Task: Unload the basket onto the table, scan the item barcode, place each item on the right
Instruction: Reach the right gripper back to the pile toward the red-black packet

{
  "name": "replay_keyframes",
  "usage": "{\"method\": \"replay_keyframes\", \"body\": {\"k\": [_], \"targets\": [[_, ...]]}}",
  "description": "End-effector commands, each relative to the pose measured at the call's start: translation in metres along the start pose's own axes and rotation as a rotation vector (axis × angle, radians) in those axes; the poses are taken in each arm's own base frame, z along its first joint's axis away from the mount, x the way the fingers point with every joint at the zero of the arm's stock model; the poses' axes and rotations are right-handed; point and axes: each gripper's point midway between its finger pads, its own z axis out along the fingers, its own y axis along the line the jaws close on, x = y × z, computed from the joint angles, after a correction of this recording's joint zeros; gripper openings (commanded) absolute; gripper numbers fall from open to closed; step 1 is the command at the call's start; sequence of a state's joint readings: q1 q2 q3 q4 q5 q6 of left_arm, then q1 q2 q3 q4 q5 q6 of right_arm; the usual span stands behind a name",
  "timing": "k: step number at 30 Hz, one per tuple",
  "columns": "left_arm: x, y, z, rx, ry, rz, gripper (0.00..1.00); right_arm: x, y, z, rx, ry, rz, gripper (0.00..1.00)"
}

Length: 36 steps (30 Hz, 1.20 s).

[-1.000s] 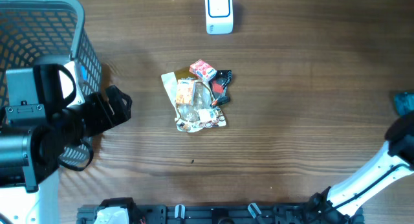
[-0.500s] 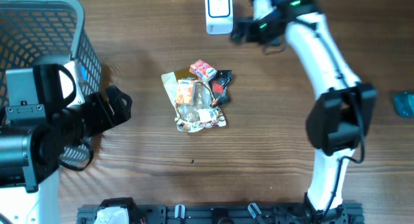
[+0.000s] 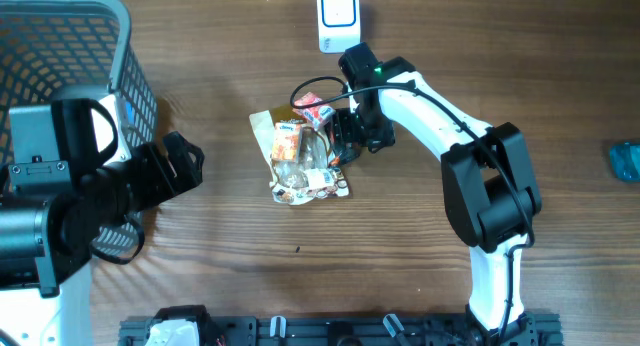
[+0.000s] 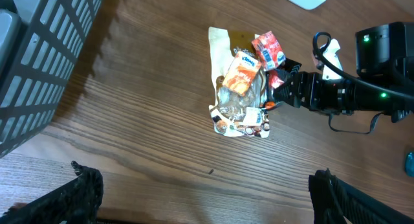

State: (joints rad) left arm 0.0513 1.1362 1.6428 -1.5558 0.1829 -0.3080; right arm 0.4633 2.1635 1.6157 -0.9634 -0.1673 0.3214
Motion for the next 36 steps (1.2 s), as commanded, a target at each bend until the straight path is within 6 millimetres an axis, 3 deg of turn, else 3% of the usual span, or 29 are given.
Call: {"method": "replay_keyframes", "body": {"k": [1,7,15,18,23,28,33,36], "targets": [[-0.002,-0.002,-0.001,0.003,-0.008,0.019,1.00,0.005,-0.005,0.003,0.017,0.006,0.024,0.72],[-0.002,-0.002,-0.001,0.003,-0.008,0.019,1.00,0.003,-0.029,-0.005,0.158,-0.015,0.106,0.77],[-0.002,-0.002,-0.001,0.003,-0.008,0.019,1.00,-0.003,-0.060,-0.048,0.332,-0.075,0.114,0.81],[-0.002,-0.002,-0.001,0.003,-0.008,0.018,1.00,-0.001,-0.050,-0.055,0.275,-0.075,0.092,0.85],[-0.002,-0.002,-0.001,0.003,-0.008,0.019,1.00,0.007,-0.011,-0.051,0.055,-0.009,-0.040,0.86],[-0.002,-0.002,-0.001,0.003,-0.008,0.019,1.00,0.000,-0.019,-0.051,0.103,-0.045,-0.051,0.86],[-0.002,-0.002,-0.001,0.003,-0.008,0.019,1.00,-0.023,-0.009,-0.040,0.074,-0.137,-0.392,0.86],[-0.002,-0.002,-0.001,0.003,-0.008,0.019,1.00,-0.023,-0.011,-0.029,0.081,-0.145,-0.508,0.86]]}}
